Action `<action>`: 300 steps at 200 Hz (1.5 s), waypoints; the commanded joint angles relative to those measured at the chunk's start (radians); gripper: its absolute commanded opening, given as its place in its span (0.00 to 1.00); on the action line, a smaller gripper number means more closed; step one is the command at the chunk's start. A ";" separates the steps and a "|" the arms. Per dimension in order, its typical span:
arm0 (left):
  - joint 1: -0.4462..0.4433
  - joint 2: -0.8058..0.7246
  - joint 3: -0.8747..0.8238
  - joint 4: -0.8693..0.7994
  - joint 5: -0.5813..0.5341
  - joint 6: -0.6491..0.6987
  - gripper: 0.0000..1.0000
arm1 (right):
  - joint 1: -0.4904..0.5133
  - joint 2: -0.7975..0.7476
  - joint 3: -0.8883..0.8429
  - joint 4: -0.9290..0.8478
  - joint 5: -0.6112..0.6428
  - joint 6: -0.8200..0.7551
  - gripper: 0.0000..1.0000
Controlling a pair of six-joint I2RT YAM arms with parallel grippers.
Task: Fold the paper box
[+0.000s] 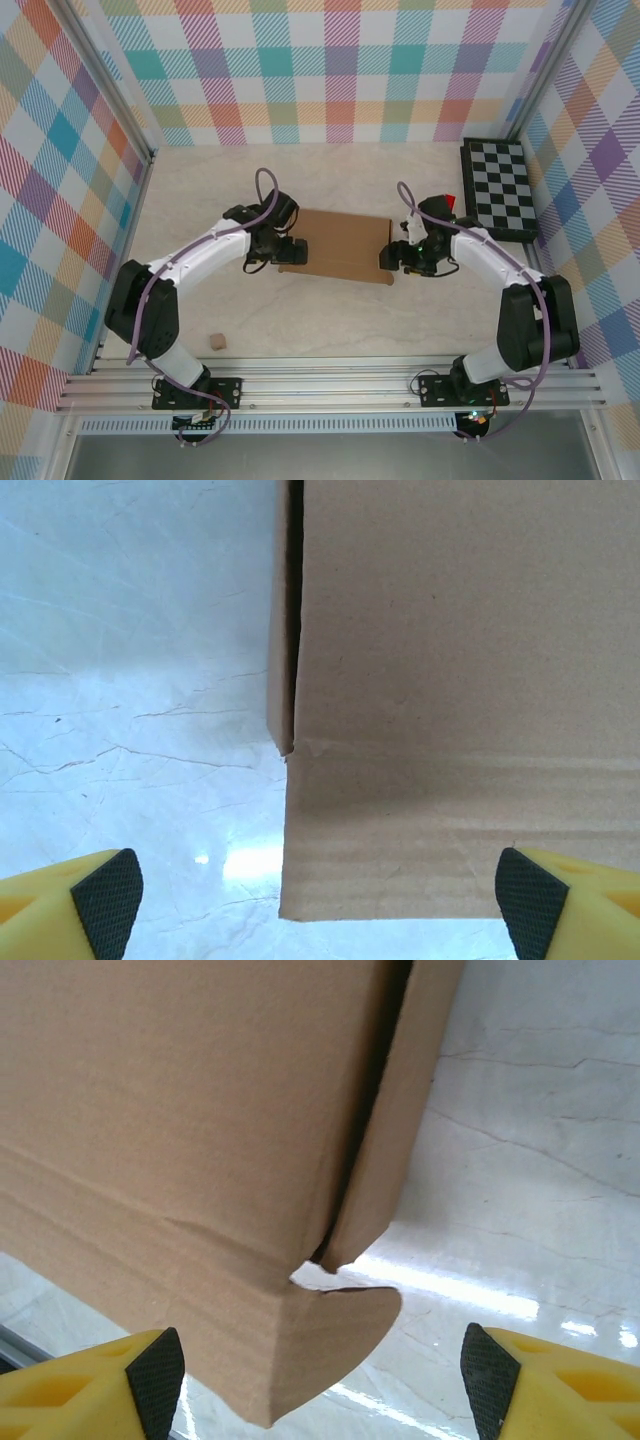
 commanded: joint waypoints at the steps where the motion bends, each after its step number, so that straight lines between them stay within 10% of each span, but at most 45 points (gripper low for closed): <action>1: 0.008 -0.042 -0.059 -0.022 0.043 -0.009 0.90 | 0.035 -0.044 -0.026 0.018 -0.003 0.047 0.76; 146: 0.008 -0.039 -0.167 0.138 0.118 0.015 0.67 | 0.095 0.015 -0.048 0.063 -0.060 0.204 0.58; 300: 0.015 0.025 -0.113 0.198 -0.006 0.158 0.70 | 0.095 0.109 0.020 0.142 -0.098 0.238 0.53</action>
